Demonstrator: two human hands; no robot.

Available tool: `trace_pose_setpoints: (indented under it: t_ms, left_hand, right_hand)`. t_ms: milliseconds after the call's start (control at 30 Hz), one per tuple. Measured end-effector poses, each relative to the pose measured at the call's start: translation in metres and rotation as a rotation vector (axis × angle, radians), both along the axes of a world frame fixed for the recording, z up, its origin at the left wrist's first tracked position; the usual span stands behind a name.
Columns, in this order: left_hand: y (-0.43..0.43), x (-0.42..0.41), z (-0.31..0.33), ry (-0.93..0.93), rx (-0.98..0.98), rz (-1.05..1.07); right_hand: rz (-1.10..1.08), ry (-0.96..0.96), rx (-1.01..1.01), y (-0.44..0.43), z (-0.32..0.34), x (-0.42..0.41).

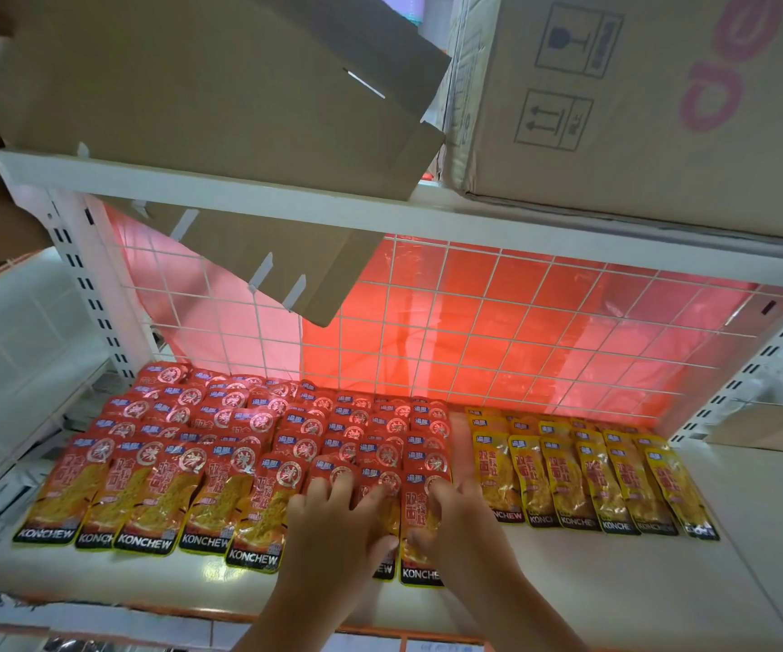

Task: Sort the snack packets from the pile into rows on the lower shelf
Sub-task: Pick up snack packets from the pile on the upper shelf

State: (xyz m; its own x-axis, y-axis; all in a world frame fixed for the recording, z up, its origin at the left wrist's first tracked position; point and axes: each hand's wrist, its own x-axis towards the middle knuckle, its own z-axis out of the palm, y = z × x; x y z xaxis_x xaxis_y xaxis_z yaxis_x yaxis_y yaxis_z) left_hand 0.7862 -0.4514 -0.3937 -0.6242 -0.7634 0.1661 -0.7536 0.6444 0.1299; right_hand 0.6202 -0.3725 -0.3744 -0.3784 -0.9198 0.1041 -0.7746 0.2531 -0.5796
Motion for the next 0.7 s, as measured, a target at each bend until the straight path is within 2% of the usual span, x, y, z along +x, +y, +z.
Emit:
trace_pose_setpoints:
  t_ms: [367, 500, 700]
  left_hand:
    - [0.002, 0.003, -0.006, 0.097, -0.047, -0.011]
    - [0.001, 0.004, 0.000, 0.216, -0.063, -0.021]
    - [-0.013, 0.004, 0.040, 0.419, 0.027, -0.098]
  right_hand:
    - [-0.002, -0.005, 0.030, 0.003, 0.000, -0.001]
    - [0.009, 0.078, 0.013, 0.001, 0.013, -0.002]
    - [-0.005, 0.139, 0.015, -0.009, 0.045, -0.011]
